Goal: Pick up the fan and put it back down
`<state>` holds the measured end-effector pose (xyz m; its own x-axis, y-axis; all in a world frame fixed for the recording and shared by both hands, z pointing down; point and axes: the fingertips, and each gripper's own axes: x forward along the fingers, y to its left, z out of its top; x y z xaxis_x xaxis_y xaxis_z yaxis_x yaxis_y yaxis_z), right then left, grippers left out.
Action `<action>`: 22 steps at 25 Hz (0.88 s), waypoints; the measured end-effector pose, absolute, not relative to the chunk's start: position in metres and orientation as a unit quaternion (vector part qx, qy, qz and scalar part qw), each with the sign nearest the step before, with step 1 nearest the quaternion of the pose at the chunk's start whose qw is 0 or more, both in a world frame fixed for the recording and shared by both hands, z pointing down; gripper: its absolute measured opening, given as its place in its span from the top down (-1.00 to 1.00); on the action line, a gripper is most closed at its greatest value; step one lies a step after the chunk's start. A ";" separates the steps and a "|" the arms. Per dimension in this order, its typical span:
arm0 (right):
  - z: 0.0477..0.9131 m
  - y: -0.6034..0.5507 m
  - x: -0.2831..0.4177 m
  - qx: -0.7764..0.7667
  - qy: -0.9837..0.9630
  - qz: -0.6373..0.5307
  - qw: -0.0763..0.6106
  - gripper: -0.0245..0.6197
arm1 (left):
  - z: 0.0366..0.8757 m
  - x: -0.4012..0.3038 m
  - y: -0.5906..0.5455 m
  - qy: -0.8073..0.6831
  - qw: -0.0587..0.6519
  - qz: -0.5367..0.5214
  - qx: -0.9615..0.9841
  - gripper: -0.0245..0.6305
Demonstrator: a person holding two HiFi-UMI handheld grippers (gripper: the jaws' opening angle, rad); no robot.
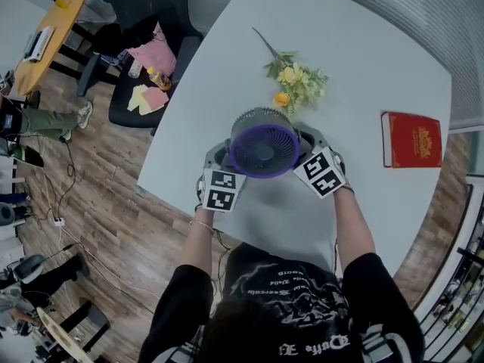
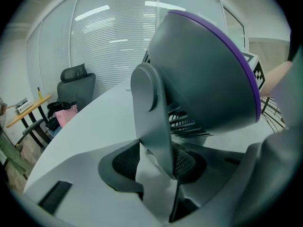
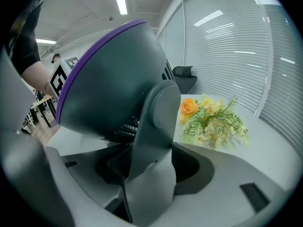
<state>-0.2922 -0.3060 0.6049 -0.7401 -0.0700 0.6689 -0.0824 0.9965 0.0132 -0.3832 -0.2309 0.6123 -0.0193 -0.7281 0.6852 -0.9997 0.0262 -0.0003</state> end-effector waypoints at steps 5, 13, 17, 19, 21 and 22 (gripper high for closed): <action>0.604 -0.304 -0.293 0.039 -0.935 0.001 0.352 0.15 | 0.612 -0.384 -0.229 -0.664 0.257 0.265 0.650 0.38; 0.605 -0.303 -0.292 0.043 -0.942 -0.013 0.332 0.13 | 0.615 -0.382 -0.228 -0.662 0.254 0.267 0.653 0.37; 0.608 -0.301 -0.286 0.049 -0.941 0.007 0.335 0.07 | 0.613 -0.382 -0.229 -0.667 0.255 0.259 0.650 0.37; 0.607 -0.300 -0.286 0.057 -0.942 0.016 0.330 -0.03 | 0.612 -0.382 -0.228 -0.672 0.255 0.253 0.647 0.37; 0.607 -0.300 -0.284 0.064 -0.942 0.020 0.328 -0.08 | 0.613 -0.382 -0.227 -0.677 0.253 0.255 0.642 0.36; 0.607 -0.299 -0.283 0.066 -0.942 0.021 0.328 -0.11 | 0.614 -0.381 -0.226 -0.678 0.252 0.256 0.641 0.29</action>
